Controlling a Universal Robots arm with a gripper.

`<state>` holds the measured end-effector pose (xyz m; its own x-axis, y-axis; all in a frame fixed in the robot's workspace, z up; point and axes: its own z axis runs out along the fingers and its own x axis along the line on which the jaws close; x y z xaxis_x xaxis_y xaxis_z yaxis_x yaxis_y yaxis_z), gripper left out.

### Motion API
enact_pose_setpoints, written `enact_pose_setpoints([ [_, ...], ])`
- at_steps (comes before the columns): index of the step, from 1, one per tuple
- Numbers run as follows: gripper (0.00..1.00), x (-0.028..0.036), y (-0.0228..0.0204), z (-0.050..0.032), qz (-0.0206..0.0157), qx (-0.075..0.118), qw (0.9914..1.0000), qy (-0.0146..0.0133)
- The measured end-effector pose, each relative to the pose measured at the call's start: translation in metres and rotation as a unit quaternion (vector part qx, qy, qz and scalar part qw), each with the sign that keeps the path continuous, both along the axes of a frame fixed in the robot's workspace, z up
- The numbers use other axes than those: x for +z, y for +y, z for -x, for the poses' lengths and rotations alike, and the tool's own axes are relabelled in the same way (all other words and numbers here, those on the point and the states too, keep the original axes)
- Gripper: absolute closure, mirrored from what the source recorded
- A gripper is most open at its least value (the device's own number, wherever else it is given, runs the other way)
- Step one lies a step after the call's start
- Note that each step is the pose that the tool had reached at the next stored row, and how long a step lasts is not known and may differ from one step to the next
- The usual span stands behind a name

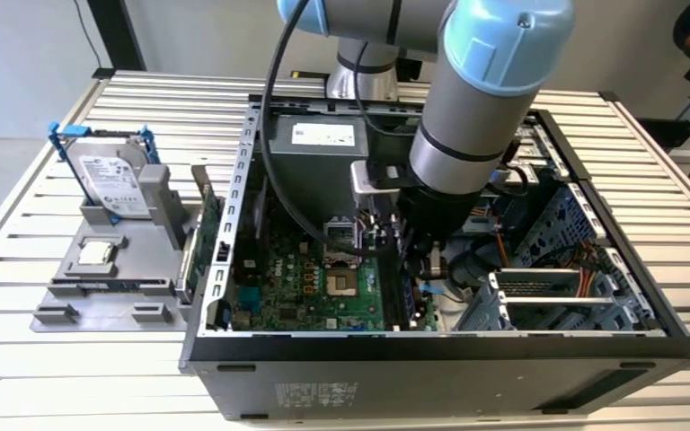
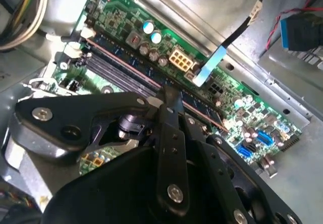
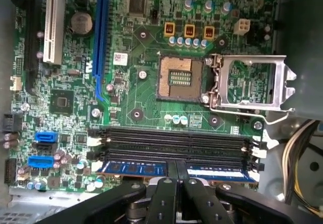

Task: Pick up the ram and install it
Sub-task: 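Press down the ram until it locks into place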

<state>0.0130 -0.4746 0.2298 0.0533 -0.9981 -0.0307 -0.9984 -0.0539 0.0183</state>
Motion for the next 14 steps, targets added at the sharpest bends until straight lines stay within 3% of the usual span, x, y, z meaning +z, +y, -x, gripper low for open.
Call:
enact_pose_setpoints([
  [14,1.00,0.0643,-0.0002,0.0000,0.0004,0.000,1.00000,0.0001],
])
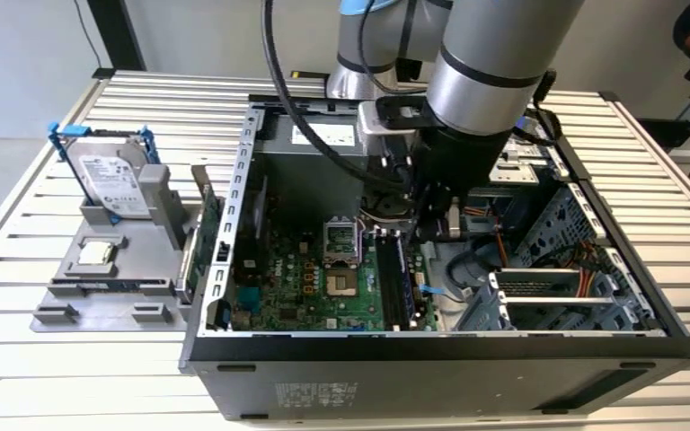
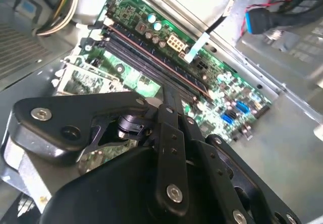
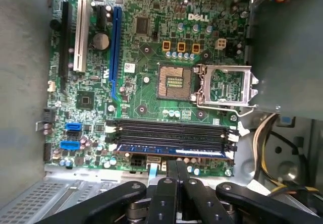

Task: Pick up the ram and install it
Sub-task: 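Press down the ram until it locks into place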

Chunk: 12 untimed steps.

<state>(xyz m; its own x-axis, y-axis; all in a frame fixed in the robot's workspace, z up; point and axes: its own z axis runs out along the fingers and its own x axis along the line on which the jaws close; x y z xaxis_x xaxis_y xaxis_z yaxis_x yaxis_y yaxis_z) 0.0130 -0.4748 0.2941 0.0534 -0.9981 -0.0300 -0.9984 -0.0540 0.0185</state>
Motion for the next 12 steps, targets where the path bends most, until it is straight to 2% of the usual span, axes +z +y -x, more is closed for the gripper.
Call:
enact_pose_setpoints([
  [12,1.00,0.0546,0.0000,0.0000,0.0000,0.000,1.00000,0.0000],
])
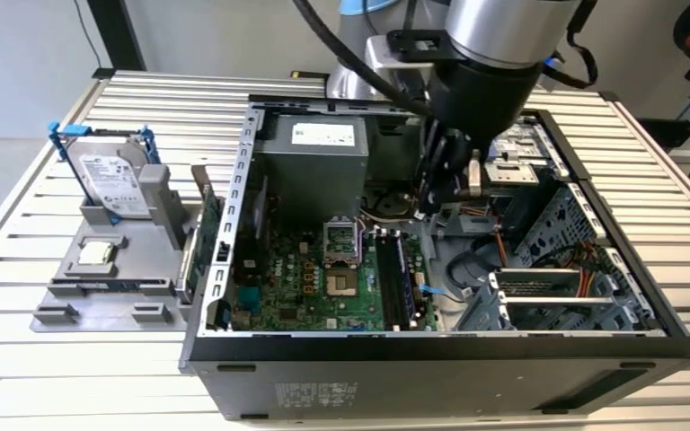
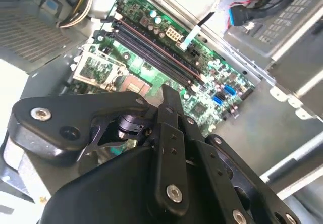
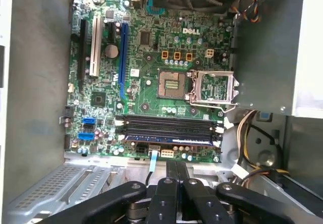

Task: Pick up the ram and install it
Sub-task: 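Press down the ram until it locks into place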

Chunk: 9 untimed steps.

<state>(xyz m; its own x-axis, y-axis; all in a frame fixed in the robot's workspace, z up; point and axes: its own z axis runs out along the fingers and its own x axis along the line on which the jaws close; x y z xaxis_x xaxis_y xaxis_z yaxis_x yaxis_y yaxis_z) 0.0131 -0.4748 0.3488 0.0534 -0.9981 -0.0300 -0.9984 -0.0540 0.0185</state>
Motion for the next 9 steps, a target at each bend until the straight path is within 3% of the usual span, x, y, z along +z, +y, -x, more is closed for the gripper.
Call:
enact_pose_setpoints([
  [5,1.00,0.0218,0.0000,0.0000,0.0001,0.000,1.00000,0.0000],
  [7,1.00,0.0260,0.0000,0.0000,0.0001,0.000,1.00000,0.0000],
  [9,1.00,0.0260,0.0000,0.0000,0.0000,0.000,1.00000,0.0000],
])
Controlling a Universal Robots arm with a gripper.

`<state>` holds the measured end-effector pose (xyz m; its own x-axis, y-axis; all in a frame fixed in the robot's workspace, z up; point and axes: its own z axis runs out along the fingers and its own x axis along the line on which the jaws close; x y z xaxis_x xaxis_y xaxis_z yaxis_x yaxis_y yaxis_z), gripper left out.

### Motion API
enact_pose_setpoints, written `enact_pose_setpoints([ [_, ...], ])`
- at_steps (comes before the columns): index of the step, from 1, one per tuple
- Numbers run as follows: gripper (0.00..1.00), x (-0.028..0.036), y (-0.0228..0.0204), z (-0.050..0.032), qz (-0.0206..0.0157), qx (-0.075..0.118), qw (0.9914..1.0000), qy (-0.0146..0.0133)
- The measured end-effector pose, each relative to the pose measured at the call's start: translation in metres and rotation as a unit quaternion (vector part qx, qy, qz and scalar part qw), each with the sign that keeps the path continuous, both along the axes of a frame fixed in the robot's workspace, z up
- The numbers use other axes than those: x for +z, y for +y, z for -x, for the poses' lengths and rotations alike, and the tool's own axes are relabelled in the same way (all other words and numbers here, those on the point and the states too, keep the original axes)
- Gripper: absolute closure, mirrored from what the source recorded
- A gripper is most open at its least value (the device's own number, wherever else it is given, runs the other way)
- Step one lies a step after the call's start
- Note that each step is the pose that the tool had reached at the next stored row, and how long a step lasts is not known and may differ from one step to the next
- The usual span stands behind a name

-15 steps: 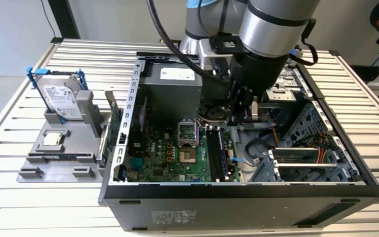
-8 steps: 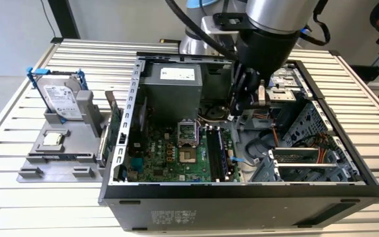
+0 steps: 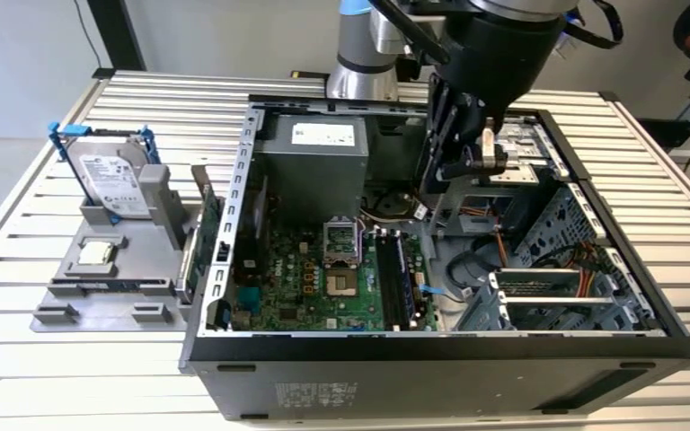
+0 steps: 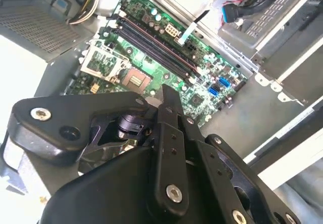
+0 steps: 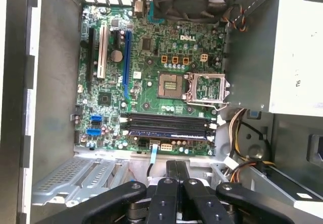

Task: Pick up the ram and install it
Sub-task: 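Press down the ram until it locks into place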

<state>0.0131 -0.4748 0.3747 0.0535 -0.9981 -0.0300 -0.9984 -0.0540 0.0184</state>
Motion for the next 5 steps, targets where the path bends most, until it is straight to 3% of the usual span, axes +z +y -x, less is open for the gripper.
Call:
enact_pose_setpoints([
  [5,1.00,0.0001,0.0000,0.0000,0.0003,0.000,1.00000,0.0000],
])
